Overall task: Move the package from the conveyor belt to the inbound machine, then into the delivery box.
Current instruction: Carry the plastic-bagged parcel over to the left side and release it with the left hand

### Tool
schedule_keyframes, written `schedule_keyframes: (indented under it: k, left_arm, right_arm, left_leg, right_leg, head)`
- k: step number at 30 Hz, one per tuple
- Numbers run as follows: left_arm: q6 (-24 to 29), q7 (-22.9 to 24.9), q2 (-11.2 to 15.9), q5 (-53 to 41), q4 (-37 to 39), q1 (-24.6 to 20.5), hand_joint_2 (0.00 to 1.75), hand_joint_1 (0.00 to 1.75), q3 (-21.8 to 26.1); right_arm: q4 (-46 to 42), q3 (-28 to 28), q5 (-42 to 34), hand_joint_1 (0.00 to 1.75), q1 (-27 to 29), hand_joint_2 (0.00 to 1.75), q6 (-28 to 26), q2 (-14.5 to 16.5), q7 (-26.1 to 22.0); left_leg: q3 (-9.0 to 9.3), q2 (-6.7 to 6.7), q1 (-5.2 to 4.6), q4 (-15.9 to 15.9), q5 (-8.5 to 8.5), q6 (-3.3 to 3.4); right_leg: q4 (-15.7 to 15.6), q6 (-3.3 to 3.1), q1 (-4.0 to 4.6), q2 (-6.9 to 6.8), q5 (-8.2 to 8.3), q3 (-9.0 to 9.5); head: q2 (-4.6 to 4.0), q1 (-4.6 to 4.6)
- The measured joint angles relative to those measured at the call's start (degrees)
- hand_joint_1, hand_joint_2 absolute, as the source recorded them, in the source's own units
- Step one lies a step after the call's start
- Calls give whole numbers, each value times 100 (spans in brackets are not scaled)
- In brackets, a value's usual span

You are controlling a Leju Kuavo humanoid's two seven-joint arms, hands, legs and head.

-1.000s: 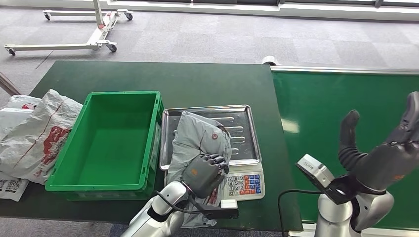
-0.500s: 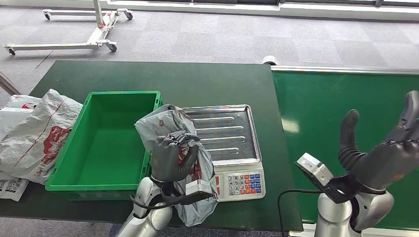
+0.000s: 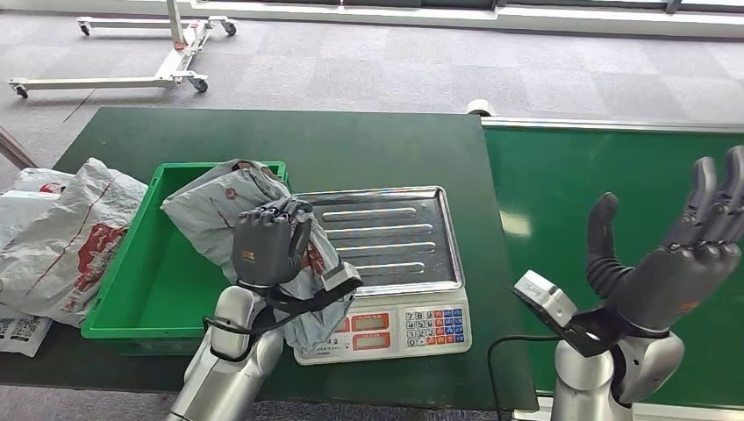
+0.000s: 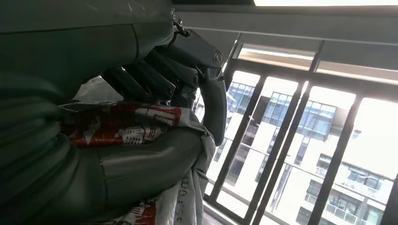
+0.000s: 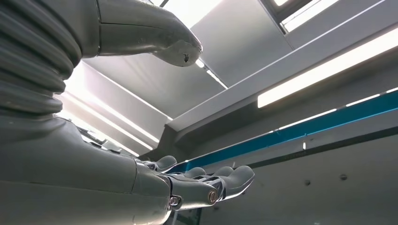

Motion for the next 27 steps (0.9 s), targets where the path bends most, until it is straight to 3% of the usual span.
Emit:
schedule_keyframes:
  k: [5,11,16,20,21,23,24,25,27]
  left_arm:
    - [116,229,227,508,1283,-825,175,175,531]
    - [442,460,552,804,2601,-1495,175,175,1130]
    - [800,794,754,877,3476,-1837,175,175,1659]
    - [860,1219,832,690,3655,-1880,175,175,2042]
    - [864,1254,834,645,3642,-1872,175,156,2174]
    - [870,1195,815,573,3549,-1841,175,69,2520]
    - [872,1105,796,556,3481,-1828,131,25,2739]
    - [874,990,771,535,3416,-1821,87,0,2964]
    - [875,722,711,443,3320,-1837,0,0,3429]
  right_arm:
    - [176,292,58,0,-66,175,1,4,166]
    - [339,549,133,0,-117,175,1,4,388]
    - [394,516,25,0,-107,175,0,8,134]
    - [418,481,32,0,-99,175,0,9,116]
    - [424,476,41,0,-97,175,0,10,128]
    - [431,470,66,0,-88,175,0,11,172]
    - [431,468,82,0,-82,175,0,11,200]
    - [431,464,98,0,-76,175,0,12,231]
    - [431,458,137,0,-62,175,0,13,295]
  left_leg:
    - [1,3,2,-1,14,-16]
    - [-1,2,8,-2,22,-27]
    - [-2,2,9,-3,22,-28]
    - [-5,3,15,-3,22,-28]
    - [-6,4,15,-3,22,-28]
    - [-7,10,15,-3,21,-28]
    - [-7,14,15,-3,21,-28]
    - [-7,18,15,-3,21,-28]
    - [-7,19,15,-3,20,-28]
  right_leg:
    - [5,-16,9,5,11,-7]
    - [6,-21,19,6,14,-11]
    - [6,-23,21,7,14,-16]
    - [6,-23,21,7,14,-17]
    - [6,-24,20,8,15,-19]
    - [6,-26,20,13,16,-23]
    - [6,-27,19,16,17,-26]
    - [6,-28,19,19,18,-28]
    - [6,-28,19,21,18,-29]
  head:
    - [1,-2]
    - [1,-1]
    - [1,-1]
    - [1,-1]
    - [1,-1]
    - [1,-1]
    - [1,-1]
    - [1,-1]
    - [1,-2]
